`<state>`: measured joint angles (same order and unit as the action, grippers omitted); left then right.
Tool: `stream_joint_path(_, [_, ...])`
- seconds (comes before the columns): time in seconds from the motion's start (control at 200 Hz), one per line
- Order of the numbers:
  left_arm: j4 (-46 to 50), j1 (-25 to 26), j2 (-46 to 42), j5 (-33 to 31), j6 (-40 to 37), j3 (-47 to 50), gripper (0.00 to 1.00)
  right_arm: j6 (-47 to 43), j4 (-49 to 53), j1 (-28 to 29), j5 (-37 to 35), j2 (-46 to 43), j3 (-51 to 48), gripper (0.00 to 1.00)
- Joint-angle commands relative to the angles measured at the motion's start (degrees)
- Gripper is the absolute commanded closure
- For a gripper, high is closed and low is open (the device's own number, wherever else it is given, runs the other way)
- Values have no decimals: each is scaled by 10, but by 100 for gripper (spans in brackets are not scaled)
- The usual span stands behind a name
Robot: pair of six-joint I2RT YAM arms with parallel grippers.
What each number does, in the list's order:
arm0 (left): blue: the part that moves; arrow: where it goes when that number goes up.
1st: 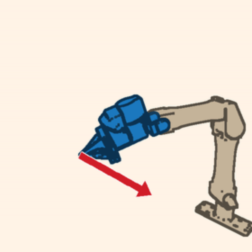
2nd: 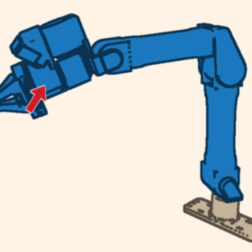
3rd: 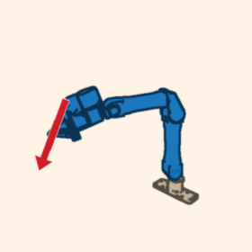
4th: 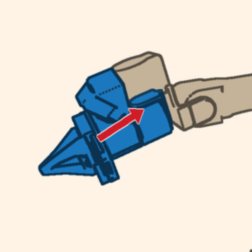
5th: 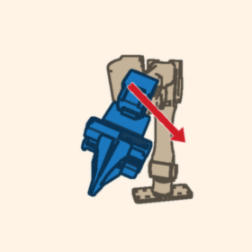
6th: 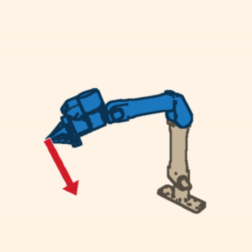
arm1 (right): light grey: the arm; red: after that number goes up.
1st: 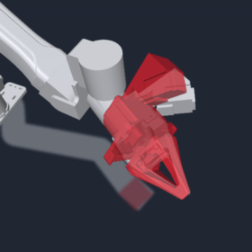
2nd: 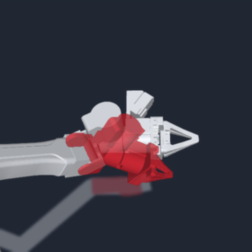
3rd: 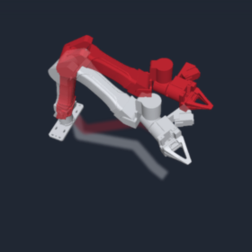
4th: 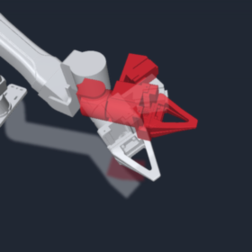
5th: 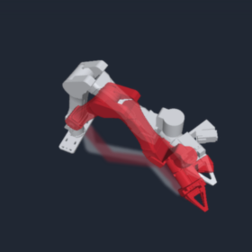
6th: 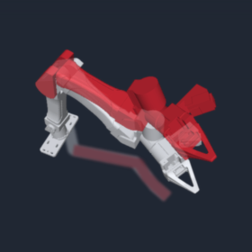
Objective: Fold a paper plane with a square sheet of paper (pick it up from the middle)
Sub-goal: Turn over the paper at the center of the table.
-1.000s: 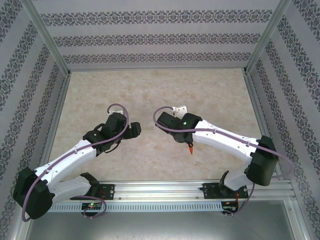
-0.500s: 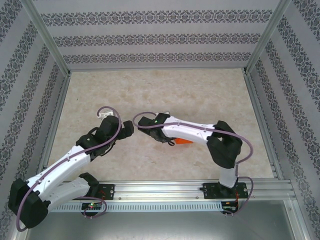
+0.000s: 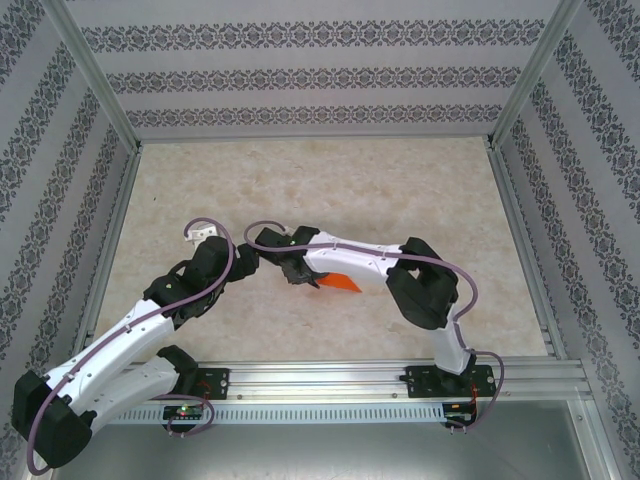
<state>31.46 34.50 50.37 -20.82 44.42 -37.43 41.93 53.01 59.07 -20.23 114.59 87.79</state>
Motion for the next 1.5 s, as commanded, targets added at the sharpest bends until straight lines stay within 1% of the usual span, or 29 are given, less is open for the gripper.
stream_joint_path(0.0, [-18,-6,1,32,-24,3,0,-23,-127,-22,63,-117,-70,48])
stream_joint_path(0.05, [-31,-7,7,53,-33,2,0,-23,-184,-48,102,-161,-122,46])
stream_joint_path(0.105, [-43,-7,13,78,-38,2,0,-22,-242,-74,124,-204,-178,42])
stream_joint_path(0.135, [-54,-6,18,98,-44,4,0,-22,-261,-90,136,-225,-207,38])
stream_joint_path(0.18, [-65,-7,25,125,-49,4,0,-26,-298,-116,188,-244,-245,33])
stream_joint_path(0.215, [-75,-6,33,148,-50,6,0,-28,-319,-138,221,-251,-267,33])
stream_joint_path(0.265, [-90,-6,44,181,-51,8,0,-19,-329,-154,226,-261,-290,34])
stream_joint_path(0.36, [-113,-6,73,246,-52,8,0,-23,-357,-166,247,-284,-330,31])
stream_joint_path(0.41, [-120,-5,88,270,-47,9,0,-31,-383,-174,272,-289,-352,30])
stream_joint_path(0.47, [-137,-6,105,298,-43,15,0,-17,-396,-187,263,-290,-377,30])
stream_joint_path(0.55, [-154,-6,129,335,-44,14,1,-9,-417,-210,279,-286,-401,32])
stream_joint_path(0.599, [-156,-5,144,354,-47,7,4,-9,-424,-219,294,-282,-408,33])
stream_joint_path(0.649, [-157,-2,156,364,-48,3,4,-20,-437,-221,320,-277,-410,33])
stream_joint_path(0.729, [-156,-2,172,367,-48,-1,4,-25,-433,-215,329,-268,-405,34])
stream_joint_path(0.829, [-155,-2,184,361,-44,-5,5,-20,-459,-204,351,-269,-415,34])
stream_joint_path(0.949, [-156,-1,194,366,-40,-7,5,-48,-416,-182,293,-279,-410,29])
stream_joint_path(1.124, [-154,-1,205,363,-41,-14,5,-94,-375,-160,266,-271,-390,26])
stream_joint_path(1.189, [-151,-1,206,361,-42,-17,5,-99,-381,-151,266,-280,-391,24])
stream_joint_path(1.249, [-141,-1,203,348,-40,-18,6,-94,-400,-146,275,-286,-399,22])
stream_joint_path(1.404, [-121,-1,177,302,-28,-11,6,-76,-414,-135,304,-271,-398,24])
stream_joint_path(1.499, [-118,-1,169,295,-23,-8,6,-70,-411,-132,279,-268,-399,23])
